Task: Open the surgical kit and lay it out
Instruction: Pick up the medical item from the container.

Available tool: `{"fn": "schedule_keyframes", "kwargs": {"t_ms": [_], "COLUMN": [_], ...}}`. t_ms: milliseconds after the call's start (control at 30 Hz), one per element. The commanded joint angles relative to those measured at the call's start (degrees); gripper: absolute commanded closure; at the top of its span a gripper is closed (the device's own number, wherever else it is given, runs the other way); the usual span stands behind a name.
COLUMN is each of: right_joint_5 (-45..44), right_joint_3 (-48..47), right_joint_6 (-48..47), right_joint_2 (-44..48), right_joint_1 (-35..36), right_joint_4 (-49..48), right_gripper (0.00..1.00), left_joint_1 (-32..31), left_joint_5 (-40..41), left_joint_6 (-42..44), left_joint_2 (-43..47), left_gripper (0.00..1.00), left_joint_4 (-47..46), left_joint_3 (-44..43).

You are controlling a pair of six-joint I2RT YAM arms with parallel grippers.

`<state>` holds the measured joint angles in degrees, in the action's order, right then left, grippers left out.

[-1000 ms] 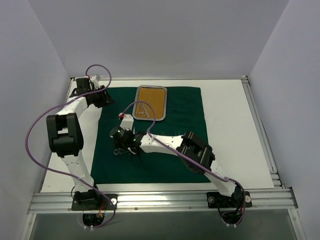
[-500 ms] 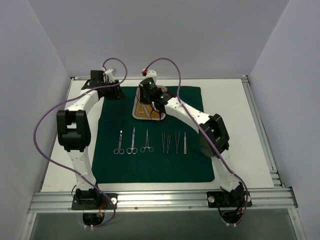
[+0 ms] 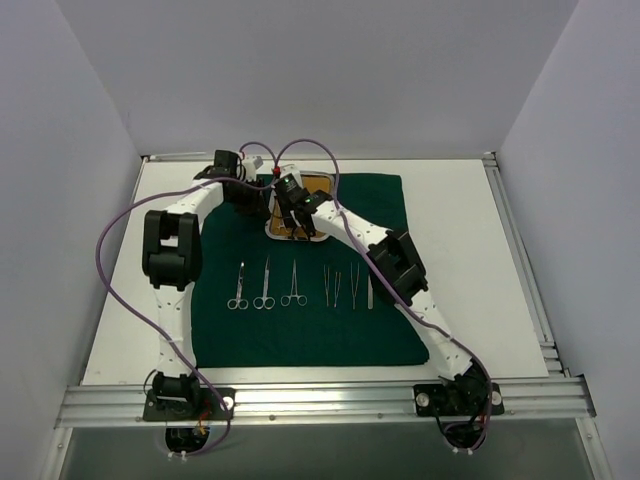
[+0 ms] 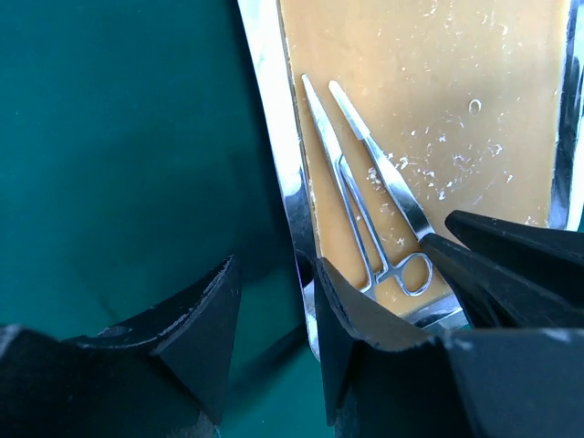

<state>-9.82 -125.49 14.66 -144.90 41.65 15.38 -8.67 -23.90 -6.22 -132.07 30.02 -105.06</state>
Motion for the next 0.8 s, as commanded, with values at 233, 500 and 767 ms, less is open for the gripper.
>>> {"fn": "schedule_keyframes", "kwargs": {"t_ms": [233, 500, 767], "right_joint_5": [5.78, 7.37, -3.96], "right_joint_3": [-2.65, -4.67, -7.66], "right_joint_6": [0.55, 0.46, -0.59], "right_joint_2": [-2.93, -6.88, -10.05], "right_joint_1": [-2.36, -2.36, -0.52], "right_joint_4": [-0.52, -0.09, 7.03], "right_gripper": [0.83, 0.80, 0.86], "left_joint_1": [-0.83, -0.91, -0.91], "left_joint_5": [0.26, -0.53, -1.59], "left_joint_6": [-0.20, -0.90, -1.78], "left_joint_2": [-0.12, -0.64, -1.26], "left_gripper": [0.55, 0.55, 0.58], "left_joint_4": [-0.14, -0.49, -0.84], "left_joint_3": [-1.82, -1.73, -2.26]}}
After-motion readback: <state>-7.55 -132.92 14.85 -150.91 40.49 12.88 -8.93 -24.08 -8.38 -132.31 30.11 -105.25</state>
